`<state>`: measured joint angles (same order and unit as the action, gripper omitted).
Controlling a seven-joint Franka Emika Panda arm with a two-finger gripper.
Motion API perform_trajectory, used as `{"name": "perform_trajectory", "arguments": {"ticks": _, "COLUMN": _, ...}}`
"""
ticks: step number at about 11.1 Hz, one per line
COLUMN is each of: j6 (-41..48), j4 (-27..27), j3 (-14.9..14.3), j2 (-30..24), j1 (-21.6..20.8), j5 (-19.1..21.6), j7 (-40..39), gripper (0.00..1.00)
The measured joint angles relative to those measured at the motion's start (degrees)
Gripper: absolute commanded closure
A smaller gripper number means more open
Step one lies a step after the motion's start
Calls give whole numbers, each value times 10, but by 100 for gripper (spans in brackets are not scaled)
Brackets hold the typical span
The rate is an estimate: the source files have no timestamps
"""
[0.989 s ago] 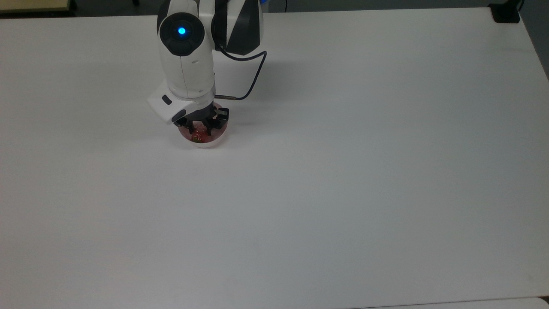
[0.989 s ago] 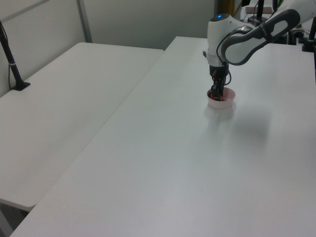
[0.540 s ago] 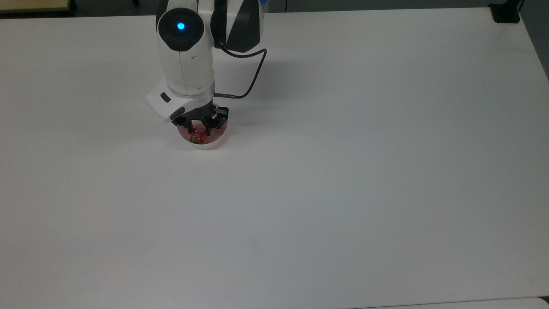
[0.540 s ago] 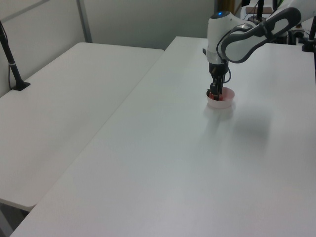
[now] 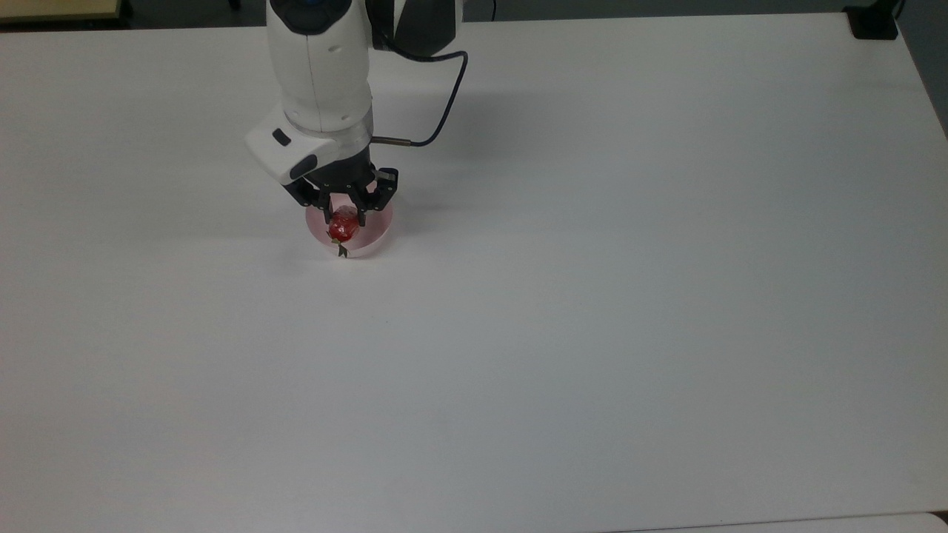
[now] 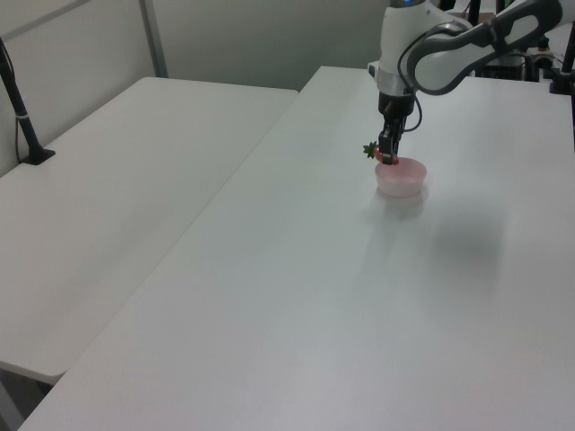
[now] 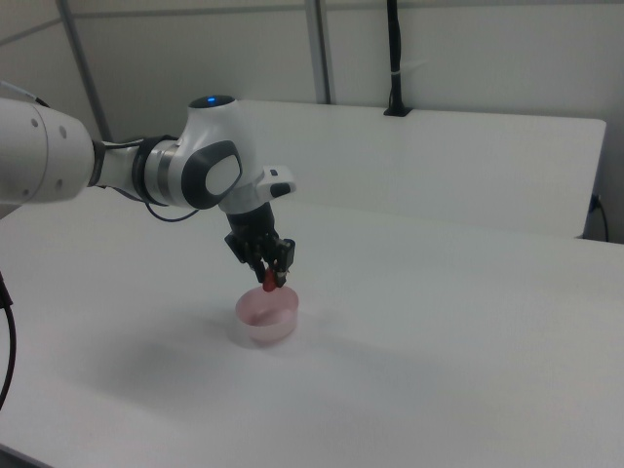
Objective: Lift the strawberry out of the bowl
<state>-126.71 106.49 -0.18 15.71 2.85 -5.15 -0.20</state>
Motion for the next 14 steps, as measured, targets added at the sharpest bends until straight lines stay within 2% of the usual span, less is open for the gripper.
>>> {"name": "perform_trajectory", "arguments": {"ticks": 3, "j6": 0, "j4": -10, "j3": 0, "j2": -4, "j1": 33, "j5": 0, "j7": -19, "gripper": 81}}
{"name": "perform_trajectory", "arguments": {"ticks": 7, "j6": 0, "j4": -10, "j3": 0, "j2": 3, "j1": 107, "j5": 0, "j7": -119, "gripper": 81}}
{"name": "perform_trajectory", "arguments": {"ticks": 9, "j6": -4, "j4": -15, "j3": 0, "j2": 29, "j1": 134, "j5": 0, "j7": -150, "gripper": 81}}
{"name": "perform_trajectory", "arguments": {"ticks": 12, "j6": -31, "j4": -49, "j3": 0, "j2": 92, "j1": 154, "j5": -1, "j7": -153, "gripper": 79}}
{"name": "perform_trajectory", "arguments": {"ticks": 14, "j6": -32, "j4": -72, "j3": 0, "j2": 112, "j1": 166, "j5": -2, "j7": -157, "gripper": 2}}
